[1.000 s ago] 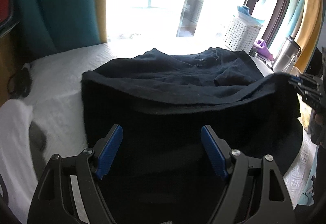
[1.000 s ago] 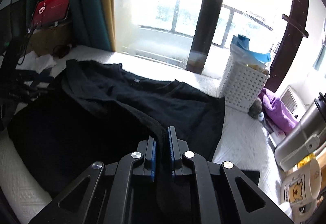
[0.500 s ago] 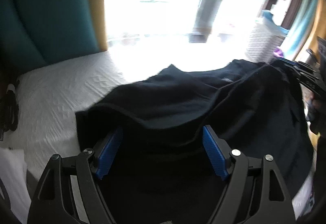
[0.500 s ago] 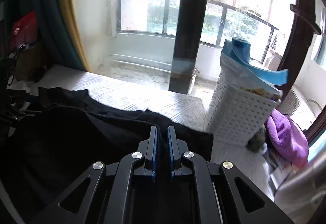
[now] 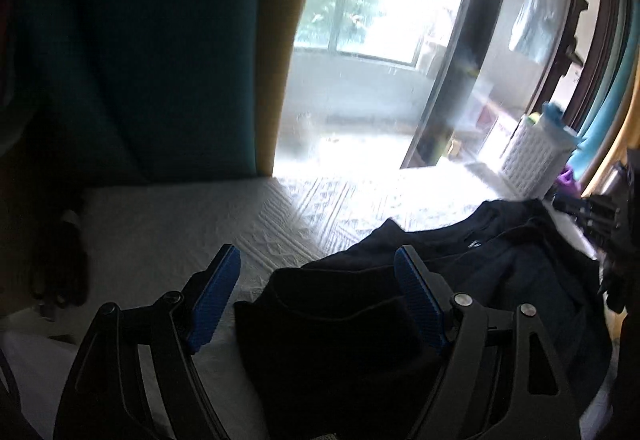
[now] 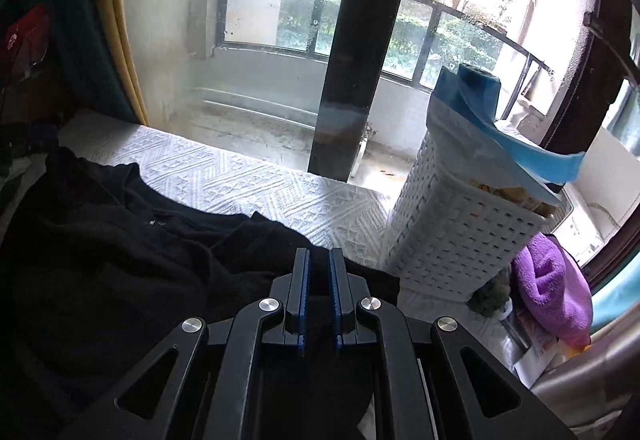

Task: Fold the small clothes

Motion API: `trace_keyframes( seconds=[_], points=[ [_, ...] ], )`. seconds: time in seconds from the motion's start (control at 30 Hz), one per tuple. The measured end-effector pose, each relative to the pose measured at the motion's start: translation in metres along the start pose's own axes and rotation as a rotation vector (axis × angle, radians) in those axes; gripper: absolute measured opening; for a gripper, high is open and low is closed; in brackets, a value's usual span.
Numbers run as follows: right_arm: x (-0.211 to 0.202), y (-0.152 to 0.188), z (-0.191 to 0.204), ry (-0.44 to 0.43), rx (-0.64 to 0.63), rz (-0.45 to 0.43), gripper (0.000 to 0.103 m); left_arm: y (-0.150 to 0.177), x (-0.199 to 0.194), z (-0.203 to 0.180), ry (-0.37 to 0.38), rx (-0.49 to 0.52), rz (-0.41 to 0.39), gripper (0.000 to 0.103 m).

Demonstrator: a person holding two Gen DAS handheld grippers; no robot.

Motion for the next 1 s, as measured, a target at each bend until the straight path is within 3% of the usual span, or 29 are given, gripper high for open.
trace_keyframes(
  seconds=[0.03,0.1,0.13,0.33,0.53,0.6,0.67,0.7,0.73,0.77,0.8,0.87,0.93,0.97,1.0],
  points=[
    [-0.006,0.003,0.001,0.004,-0.007,-0.003,0.020,0.001,-0.007,0.001,0.002,0.001,-0.011,0.079],
    [-0.019,0.011,0.004,0.003,-0.015,0.007,0.081,0.006,-0.017,0.000,0.007,0.018,-0.023,0.079],
    [-0.024,0.016,0.006,0.002,-0.021,0.004,0.103,0.010,-0.020,-0.002,0.008,0.035,-0.021,0.079],
    [-0.040,0.059,0.014,0.018,-0.015,0.045,0.103,0.039,-0.010,-0.013,-0.008,0.134,0.058,0.079],
    [-0.039,0.091,0.041,0.018,-0.084,0.093,0.103,0.049,-0.011,-0.015,-0.035,0.191,0.071,0.079],
    [-0.028,0.094,0.050,0.023,-0.131,0.121,0.101,0.049,-0.007,-0.014,-0.052,0.204,0.064,0.079],
    [-0.015,0.097,0.055,0.059,-0.191,0.159,0.081,0.050,0.000,-0.013,-0.064,0.215,0.063,0.079],
    [-0.012,0.097,0.054,0.066,-0.198,0.167,0.076,0.051,0.005,-0.013,-0.060,0.221,0.060,0.079],
    [-0.009,0.095,0.051,0.064,-0.193,0.163,0.062,0.052,0.010,-0.012,-0.062,0.227,0.060,0.079],
    [-0.008,0.092,0.048,0.063,-0.187,0.161,0.041,0.052,0.015,-0.012,-0.069,0.231,0.062,0.079],
    [-0.004,0.089,0.041,0.081,-0.190,0.165,0.031,0.051,0.023,-0.011,-0.073,0.231,0.065,0.074],
    [-0.001,0.085,0.031,0.092,-0.202,0.171,0.015,0.050,0.033,-0.011,-0.073,0.232,0.086,0.053],
    [0.001,0.079,0.020,0.083,-0.201,0.165,0.010,0.048,0.040,-0.010,-0.041,0.224,0.096,0.023],
    [0.000,0.075,0.016,0.087,-0.199,0.162,0.008,0.046,0.039,-0.009,-0.028,0.217,0.092,0.012],
    [0.002,0.069,0.008,0.089,-0.194,0.159,0.007,0.043,0.040,-0.009,-0.024,0.211,0.089,0.011]
  ],
)
Point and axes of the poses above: each gripper's, at about its wrist camera, not at the fingertips, and x roughly the way its jaws point, z to its left, y to its underside, the point moved 1 cm from there along x, roughly the way its jaws point, and after that the axes turned 10 degrees about -y, right-handed, at the moved point
